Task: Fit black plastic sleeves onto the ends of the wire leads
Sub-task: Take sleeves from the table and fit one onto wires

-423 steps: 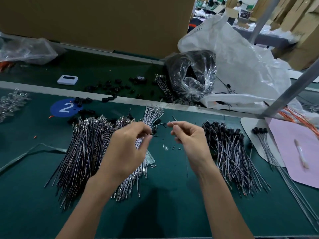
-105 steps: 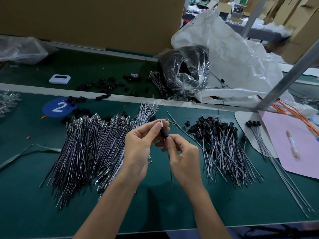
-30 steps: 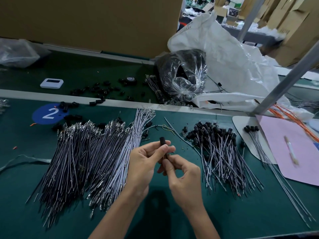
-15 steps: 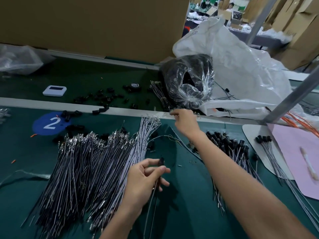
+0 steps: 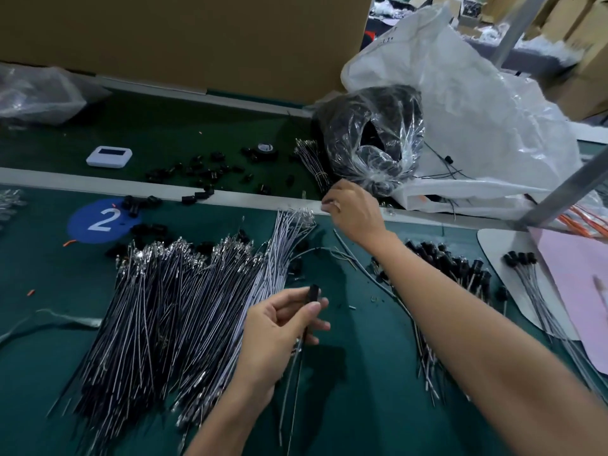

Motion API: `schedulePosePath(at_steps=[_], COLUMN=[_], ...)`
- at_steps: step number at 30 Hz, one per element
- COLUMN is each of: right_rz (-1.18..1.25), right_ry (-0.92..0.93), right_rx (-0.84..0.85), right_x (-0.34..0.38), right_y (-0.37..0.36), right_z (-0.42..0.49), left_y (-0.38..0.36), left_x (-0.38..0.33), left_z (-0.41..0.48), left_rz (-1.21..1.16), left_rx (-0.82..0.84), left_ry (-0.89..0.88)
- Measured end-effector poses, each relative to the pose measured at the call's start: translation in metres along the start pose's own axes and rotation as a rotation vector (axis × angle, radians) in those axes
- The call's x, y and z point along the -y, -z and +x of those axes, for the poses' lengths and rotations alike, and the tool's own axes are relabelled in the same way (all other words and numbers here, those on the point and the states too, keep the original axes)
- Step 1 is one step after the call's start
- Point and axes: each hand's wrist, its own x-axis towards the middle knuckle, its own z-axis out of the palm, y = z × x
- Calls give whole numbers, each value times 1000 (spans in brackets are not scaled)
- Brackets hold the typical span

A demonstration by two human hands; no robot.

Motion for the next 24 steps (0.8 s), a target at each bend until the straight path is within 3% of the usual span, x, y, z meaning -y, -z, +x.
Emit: schedulePosePath(at_steps=[5,9,14,24], right_rz=[733,1027,963,814], right_ry=[-111,-192,-209,-176], right_rx=[-170,-131,-86,-158], right_x=[43,67,79,85], right_y=[35,55,57,63], right_z=[-78,-128,-152,-164], left_y=[1,-1,0,2], left_x=[-3,-4,-5,-2], left_z=[1,2,-4,-8], left_rz=[-96,-47,-19,49], left_rx=[-58,-44,-12,22], left_ry=[-77,-117,-204,-245])
